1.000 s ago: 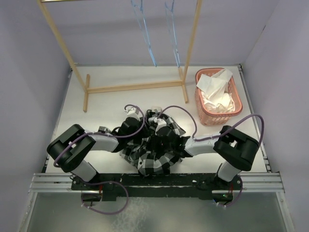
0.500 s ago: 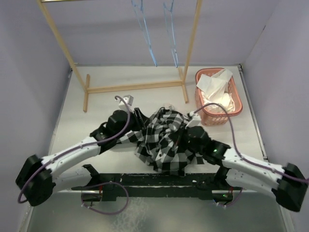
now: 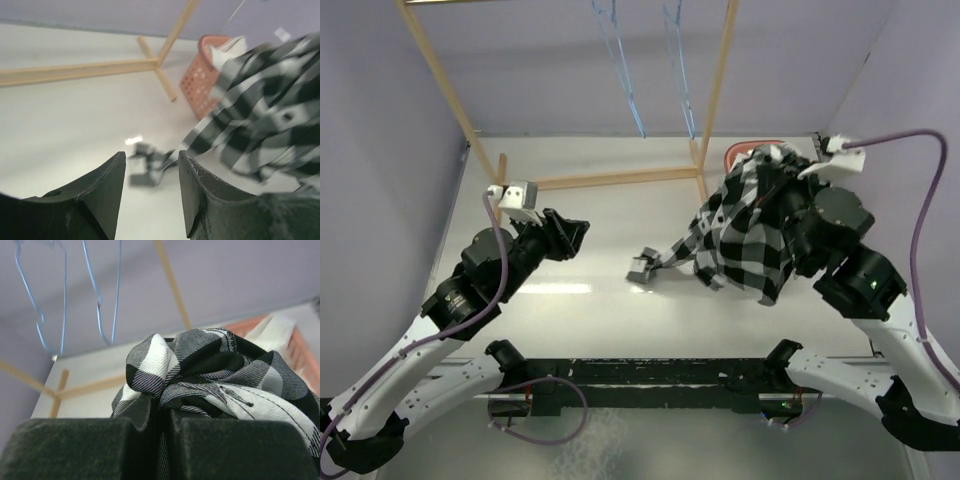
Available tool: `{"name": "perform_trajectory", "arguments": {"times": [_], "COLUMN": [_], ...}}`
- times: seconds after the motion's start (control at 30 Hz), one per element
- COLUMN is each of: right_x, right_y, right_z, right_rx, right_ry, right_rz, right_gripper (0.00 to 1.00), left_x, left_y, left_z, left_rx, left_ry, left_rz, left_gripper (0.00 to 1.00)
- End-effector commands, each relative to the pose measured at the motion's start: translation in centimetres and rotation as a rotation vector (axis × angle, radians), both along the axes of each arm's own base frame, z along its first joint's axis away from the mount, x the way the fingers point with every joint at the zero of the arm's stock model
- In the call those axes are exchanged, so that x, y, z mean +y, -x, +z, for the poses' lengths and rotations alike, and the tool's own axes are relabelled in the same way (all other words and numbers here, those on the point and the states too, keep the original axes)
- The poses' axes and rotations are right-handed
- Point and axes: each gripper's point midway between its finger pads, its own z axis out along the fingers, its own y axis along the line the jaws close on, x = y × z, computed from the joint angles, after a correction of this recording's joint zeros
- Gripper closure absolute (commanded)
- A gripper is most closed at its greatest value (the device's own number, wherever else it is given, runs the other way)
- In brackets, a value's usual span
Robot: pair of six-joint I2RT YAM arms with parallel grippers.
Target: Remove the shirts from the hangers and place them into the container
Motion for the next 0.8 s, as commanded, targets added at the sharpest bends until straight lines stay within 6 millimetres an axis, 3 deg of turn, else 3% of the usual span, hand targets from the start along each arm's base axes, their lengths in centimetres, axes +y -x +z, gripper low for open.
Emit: {"name": "perform_trajectory", "arguments": {"times": [0.0, 0.17, 0.33, 0.37, 0.4, 0.43, 0.5, 0.57, 0.77], "right_x": [-4.9, -6.4, -8.3, -9.4, -9.1, -9.9, -9.9, -10.3, -12.2], "right_y": [-1.1, -2.0, -3.3, -2.6, -3.7, -3.1, -3.3, -4.0, -10.8], "right_z": [10.0, 19.8, 27.0, 29.2, 29.6, 30.7, 31.3, 30.5, 21.1], "right_rx": [-0.19, -0.334, -0.43, -0.472, -0.479, -0.507, -0.545, -0.522, -0.266], "right_ry": [0.134, 0.202, 0.31, 0.283, 0.307, 0.303, 0.317, 0.344, 0.518], "right_rz": [-0.261, -0.411, -0.586, -0.62, -0.636, -0.662, -0.694, -0.726, -0.787], "right_gripper": [1.0, 1.0, 1.0, 1.0, 1.0, 1.0, 1.0, 1.0, 1.0], "left_x": [2.6, 3.7, 4.3, 4.4, 4.6, 4.7, 5.1, 5.3, 5.3], "left_y": [0.7, 1.1, 1.3, 1.4, 1.5, 1.6, 1.7, 1.8, 2.0], "left_z": [-1.9, -1.9, -2.2, -2.2, -2.2, -2.1, -2.1, -2.2, -2.8], "left_rx": [0.028, 0.014, 0.017, 0.014, 0.014, 0.01, 0.006, 0.006, 0.022], "left_ry": [-0.165, -0.19, -0.22, -0.225, -0.229, -0.23, -0.234, -0.239, -0.252], "left_rz": [0.05, 0.071, 0.078, 0.08, 0.082, 0.084, 0.092, 0.097, 0.088], "left_gripper": [0.5, 0.5, 0.5, 0.5, 0.5, 0.5, 0.5, 0.5, 0.5]}}
